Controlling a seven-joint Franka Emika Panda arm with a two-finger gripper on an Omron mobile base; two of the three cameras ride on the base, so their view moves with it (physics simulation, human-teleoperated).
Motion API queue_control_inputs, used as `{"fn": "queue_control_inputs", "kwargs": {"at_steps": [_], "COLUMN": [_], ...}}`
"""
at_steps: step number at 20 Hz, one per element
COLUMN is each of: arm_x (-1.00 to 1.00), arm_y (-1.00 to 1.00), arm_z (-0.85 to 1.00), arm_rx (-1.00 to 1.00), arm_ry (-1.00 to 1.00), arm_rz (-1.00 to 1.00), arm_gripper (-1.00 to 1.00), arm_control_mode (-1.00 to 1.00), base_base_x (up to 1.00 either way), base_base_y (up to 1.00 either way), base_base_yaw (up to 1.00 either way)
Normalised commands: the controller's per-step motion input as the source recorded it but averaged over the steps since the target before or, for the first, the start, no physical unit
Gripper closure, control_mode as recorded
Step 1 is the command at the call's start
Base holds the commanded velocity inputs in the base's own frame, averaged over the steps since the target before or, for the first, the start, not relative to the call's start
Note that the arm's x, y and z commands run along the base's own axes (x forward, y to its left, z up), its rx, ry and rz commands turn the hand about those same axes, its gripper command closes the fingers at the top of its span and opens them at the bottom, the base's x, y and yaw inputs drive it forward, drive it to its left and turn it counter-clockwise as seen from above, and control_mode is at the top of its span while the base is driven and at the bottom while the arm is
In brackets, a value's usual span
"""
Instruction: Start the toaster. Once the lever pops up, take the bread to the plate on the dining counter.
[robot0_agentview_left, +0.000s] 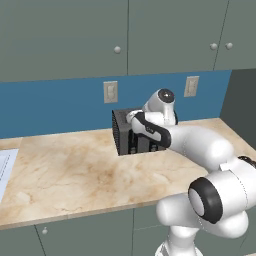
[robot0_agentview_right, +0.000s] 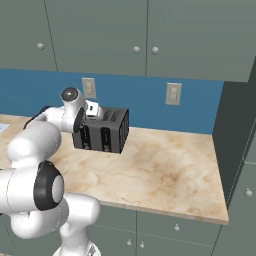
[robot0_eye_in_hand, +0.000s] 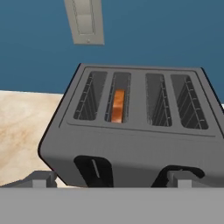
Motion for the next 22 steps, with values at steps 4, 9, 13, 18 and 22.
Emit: {"fn": "queue_control_inputs", "kwargs": {"at_steps": [4,9,13,18,22], "arm_x": [0.06,0.15,0.21,0.16,0.07], "arm_y": [-0.02,0.0,0.0,0.0,0.0], "arm_z": [0.0,0.0,0.0,0.0,0.0], "arm_rx": [0.0,0.0,0.0,0.0,0.0], "arm_ry": [0.0,0.0,0.0,0.0,0.0], "arm_rz": [0.0,-0.02,-0.06,-0.05,-0.01], "arm_gripper": [-1.0,-1.0,-1.0,-1.0,-1.0], "arm_control_mode": [-1.0,-1.0,-1.0,-1.0,-1.0], "base_base_x": [0.0,0.0,0.0,0.0,0.0], "base_base_y": [0.0,0.0,0.0,0.0,0.0], "base_base_yaw": [0.0,0.0,0.0,0.0,0.0]}}
